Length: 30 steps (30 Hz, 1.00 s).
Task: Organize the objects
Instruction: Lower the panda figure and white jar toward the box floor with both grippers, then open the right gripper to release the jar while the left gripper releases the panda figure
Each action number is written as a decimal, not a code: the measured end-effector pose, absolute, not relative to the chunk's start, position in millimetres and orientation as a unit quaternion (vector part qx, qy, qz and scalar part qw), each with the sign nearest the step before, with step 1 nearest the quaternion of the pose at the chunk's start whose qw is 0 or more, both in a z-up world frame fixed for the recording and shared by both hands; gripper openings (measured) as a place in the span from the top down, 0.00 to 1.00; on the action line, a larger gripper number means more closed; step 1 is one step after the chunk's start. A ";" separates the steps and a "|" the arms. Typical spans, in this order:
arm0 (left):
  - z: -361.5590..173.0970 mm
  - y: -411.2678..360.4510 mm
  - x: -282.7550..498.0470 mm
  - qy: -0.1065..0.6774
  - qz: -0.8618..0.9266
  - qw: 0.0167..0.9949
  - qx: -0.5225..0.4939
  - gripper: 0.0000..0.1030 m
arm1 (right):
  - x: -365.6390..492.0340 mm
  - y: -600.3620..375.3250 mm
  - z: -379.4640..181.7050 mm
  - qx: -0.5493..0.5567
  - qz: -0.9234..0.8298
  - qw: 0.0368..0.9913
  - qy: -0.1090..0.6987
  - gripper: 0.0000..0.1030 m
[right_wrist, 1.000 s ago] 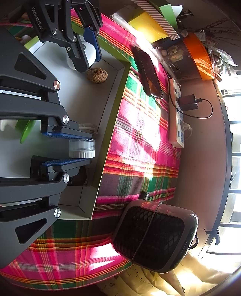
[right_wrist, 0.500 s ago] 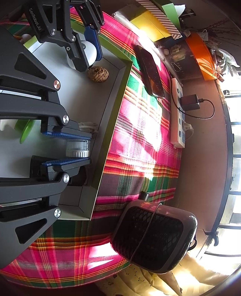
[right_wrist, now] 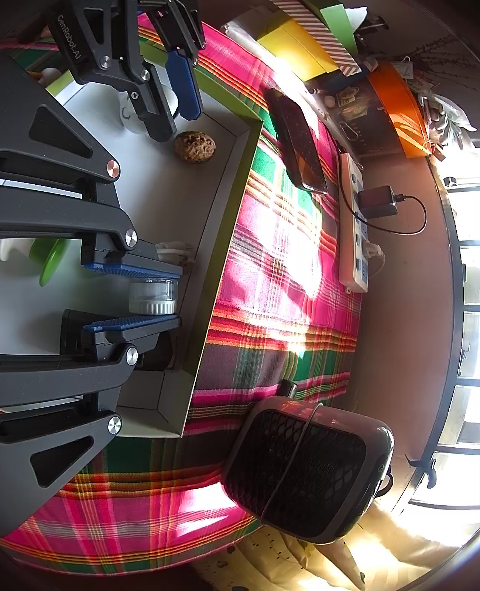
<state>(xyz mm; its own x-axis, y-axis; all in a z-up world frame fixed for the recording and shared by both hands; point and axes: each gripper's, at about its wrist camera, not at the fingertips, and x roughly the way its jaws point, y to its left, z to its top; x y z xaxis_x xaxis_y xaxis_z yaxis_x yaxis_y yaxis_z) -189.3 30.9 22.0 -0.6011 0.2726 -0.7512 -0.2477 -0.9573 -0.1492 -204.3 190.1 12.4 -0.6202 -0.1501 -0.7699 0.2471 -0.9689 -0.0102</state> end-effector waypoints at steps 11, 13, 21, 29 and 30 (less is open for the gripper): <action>21.9 30.8 -189.8 -0.014 0.895 0.144 -0.422 0.67 | -204.2 191.0 13.4 0.419 -0.900 0.108 0.053 0.78; 21.8 31.5 -188.5 -0.012 0.895 0.143 -0.422 0.67 | -203.7 190.9 13.4 0.419 -0.900 0.108 0.053 0.77; 21.5 30.7 -187.9 -0.013 0.895 0.143 -0.422 0.67 | -201.7 190.3 14.0 0.417 -0.901 0.106 0.051 0.74; 23.8 29.5 -182.5 -0.007 0.899 0.136 -0.415 0.63 | -196.5 192.3 17.4 0.413 -0.904 0.102 0.044 0.72; 24.2 28.1 -181.8 -0.008 0.900 0.134 -0.415 0.63 | -195.6 192.8 18.1 0.412 -0.905 0.101 0.044 0.71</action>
